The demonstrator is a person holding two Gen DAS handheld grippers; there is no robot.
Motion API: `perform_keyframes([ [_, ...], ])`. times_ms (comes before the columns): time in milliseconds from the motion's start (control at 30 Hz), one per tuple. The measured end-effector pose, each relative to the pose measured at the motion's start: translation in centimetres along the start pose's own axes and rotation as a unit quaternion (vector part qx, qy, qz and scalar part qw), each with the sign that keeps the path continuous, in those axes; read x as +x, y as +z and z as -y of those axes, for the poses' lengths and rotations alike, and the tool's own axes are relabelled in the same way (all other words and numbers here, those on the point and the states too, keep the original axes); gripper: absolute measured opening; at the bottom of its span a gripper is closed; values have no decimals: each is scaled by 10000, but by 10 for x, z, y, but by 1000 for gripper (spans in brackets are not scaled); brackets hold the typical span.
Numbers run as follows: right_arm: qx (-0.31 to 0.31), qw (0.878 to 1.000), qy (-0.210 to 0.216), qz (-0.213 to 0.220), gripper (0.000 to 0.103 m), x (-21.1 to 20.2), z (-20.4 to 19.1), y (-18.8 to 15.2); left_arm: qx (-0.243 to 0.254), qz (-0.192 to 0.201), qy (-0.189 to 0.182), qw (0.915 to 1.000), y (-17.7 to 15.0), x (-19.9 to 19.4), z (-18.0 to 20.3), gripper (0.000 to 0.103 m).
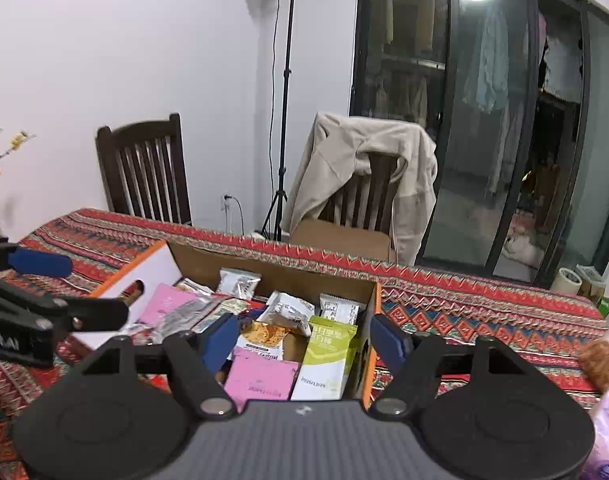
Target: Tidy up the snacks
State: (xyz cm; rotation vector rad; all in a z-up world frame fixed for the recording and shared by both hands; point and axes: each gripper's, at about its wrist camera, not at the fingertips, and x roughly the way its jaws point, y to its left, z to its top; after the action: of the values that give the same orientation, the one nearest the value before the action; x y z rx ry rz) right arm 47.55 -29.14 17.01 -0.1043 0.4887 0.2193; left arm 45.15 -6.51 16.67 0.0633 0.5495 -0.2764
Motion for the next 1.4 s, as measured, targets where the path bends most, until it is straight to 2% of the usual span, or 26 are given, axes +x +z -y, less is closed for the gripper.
perform_keyframes([
  [233, -22, 9997, 113, 231, 86, -70, -11, -16, 7, 386, 195, 9991, -24, -72, -1, 103],
  [300, -47, 9994, 110, 315, 92, -89, -16, -25, 21, 488, 235, 9985, -35, -92, 2, 103],
  [767, -260, 9959, 193, 846, 102, -217, -67, -88, -122, 1125, 351, 9930, -118, -222, 11, 103],
  [900, -224, 9945, 255, 995, 103, -251, -79, -106, -247, 1186, 292, 9922, -145, -249, 11, 103],
  [1067, -243, 9939, 291, 1039, 103, -286, -94, -137, -356, 1261, 525, 9900, -185, -280, 12, 103],
  [1400, -288, 9938, 235, 1046, 103, -336, -127, -204, -519, 1231, 686, 9887, -258, -321, 18, 103],
])
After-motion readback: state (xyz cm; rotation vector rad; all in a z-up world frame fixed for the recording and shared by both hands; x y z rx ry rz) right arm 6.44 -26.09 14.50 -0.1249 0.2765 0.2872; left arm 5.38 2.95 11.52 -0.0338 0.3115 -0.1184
